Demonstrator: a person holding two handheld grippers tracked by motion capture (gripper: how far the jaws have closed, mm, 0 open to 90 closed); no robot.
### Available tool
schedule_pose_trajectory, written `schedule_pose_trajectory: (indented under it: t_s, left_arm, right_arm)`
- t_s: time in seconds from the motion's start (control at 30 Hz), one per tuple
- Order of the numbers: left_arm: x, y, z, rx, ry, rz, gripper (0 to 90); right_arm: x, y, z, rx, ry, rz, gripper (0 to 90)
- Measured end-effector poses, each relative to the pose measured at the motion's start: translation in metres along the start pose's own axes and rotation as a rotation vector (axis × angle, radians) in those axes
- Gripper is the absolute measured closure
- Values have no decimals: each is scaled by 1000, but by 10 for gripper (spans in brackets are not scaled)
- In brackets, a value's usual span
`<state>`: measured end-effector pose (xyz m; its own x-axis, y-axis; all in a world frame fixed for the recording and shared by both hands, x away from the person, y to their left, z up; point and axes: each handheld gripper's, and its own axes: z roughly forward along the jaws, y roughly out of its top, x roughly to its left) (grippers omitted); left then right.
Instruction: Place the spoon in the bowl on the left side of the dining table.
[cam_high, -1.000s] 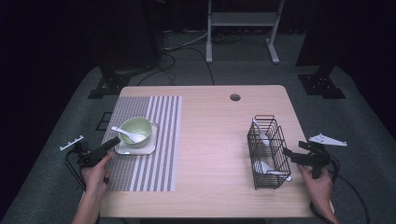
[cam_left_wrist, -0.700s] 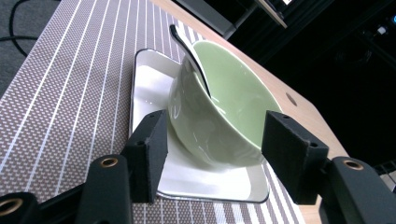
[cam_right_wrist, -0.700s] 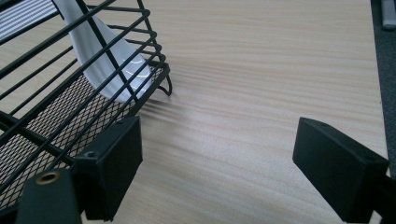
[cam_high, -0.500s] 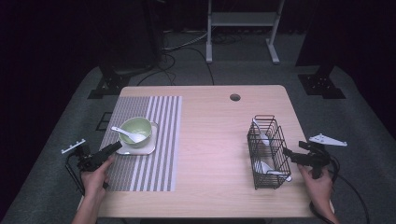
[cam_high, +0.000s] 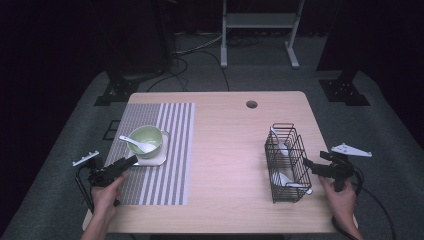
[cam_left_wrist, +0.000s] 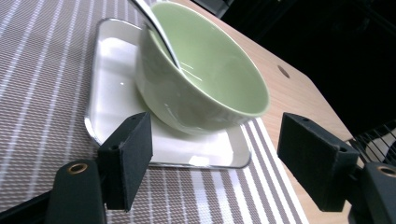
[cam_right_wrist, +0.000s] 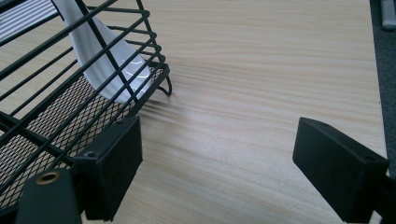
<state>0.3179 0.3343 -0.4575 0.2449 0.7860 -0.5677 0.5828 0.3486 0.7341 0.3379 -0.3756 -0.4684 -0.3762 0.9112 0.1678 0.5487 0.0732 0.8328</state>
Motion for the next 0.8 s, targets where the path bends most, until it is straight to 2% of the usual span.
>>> schedule_pose_trajectory:
  t_s: [0.23,0.33,0.53,0.8]
  left_arm:
    - [-11,-4,2,26,-7,44,199]
    - [-16,-5,3,34,-21,52,193]
    - [-28,-10,6,57,-30,96,176]
    - [-36,-16,10,79,-47,114,175]
  right_arm:
    - [0,0,0,-1,1,0,147]
    - [0,0,0,-2,1,0,148]
    - [0,0,-1,-6,2,1,147]
    - [0,0,-1,-7,5,4,147]
